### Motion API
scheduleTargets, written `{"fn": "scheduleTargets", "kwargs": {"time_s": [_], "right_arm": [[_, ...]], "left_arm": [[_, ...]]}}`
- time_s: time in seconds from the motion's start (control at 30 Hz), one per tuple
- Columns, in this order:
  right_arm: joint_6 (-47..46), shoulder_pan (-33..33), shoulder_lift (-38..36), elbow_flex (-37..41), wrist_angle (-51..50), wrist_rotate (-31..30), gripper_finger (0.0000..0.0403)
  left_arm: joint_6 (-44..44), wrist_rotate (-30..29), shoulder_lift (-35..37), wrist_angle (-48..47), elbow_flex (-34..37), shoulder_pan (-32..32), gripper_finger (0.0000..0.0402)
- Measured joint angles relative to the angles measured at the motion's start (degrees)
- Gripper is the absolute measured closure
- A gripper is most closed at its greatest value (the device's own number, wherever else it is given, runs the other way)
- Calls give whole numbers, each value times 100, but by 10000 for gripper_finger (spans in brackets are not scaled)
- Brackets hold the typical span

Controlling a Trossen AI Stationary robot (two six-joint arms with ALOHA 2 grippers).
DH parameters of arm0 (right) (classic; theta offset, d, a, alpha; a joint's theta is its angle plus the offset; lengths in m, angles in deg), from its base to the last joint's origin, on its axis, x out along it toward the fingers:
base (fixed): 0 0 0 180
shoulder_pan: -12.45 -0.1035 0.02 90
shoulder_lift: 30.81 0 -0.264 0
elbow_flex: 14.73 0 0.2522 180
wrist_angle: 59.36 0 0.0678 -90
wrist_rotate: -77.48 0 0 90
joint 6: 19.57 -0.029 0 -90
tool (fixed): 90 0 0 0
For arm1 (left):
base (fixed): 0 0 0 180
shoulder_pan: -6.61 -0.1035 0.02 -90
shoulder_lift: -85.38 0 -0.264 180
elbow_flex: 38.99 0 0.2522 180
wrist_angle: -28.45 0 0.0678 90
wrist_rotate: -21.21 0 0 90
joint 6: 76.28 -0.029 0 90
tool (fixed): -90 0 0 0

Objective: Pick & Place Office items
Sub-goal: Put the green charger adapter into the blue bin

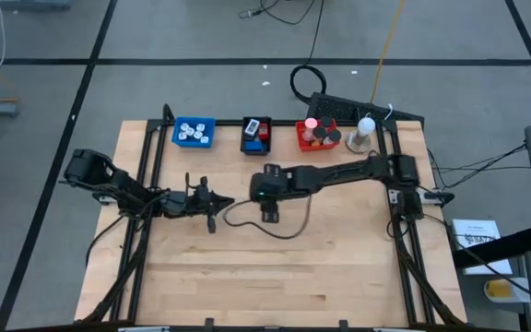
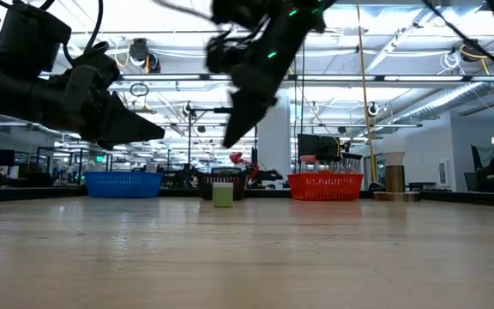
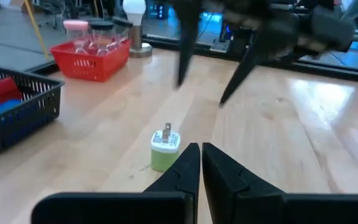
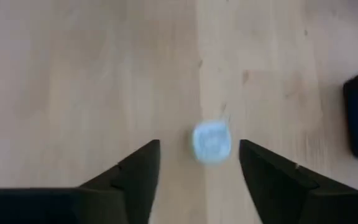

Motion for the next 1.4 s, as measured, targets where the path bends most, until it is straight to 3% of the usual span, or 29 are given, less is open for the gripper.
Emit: {"fn": "scheduleTargets", "kwargs": {"time_s": [0.1, 0.33, 0.6, 0.77, 0.9, 1.1, 1.27, 1.4], "right_arm": [[-42, -70, -595, 889, 688, 4, 250], [-296, -189, -2070, 3809, 3526, 31, 390], [-495, -167, -3543, 5913, 5233, 11, 386], [-497, -169, -4194, 6576, 5871, 7, 401], [-534, -171, -4481, 6895, 6156, 7, 397], [-608, -171, -4571, 7039, 6239, 8, 402], [-622, -171, -4554, 7047, 6229, 9, 402], [-625, -171, -4554, 7044, 6249, 8, 401]], "left_arm": [[220, 5, 0, -530, -190, -27, 381], [367, 5, -4, -3026, -1393, -292, 388], [237, 315, -2, -4845, -2746, -503, 320], [239, 578, -2, -6139, -3433, -672, 248], [1, 864, -126, -6228, -3593, -783, 185], [-312, 850, -638, -6198, -3786, -1012, 110], [-909, 1150, -1149, -5727, -3883, -1088, 76], [-1150, 863, -1484, -5479, -3878, -1117, 73]]}}
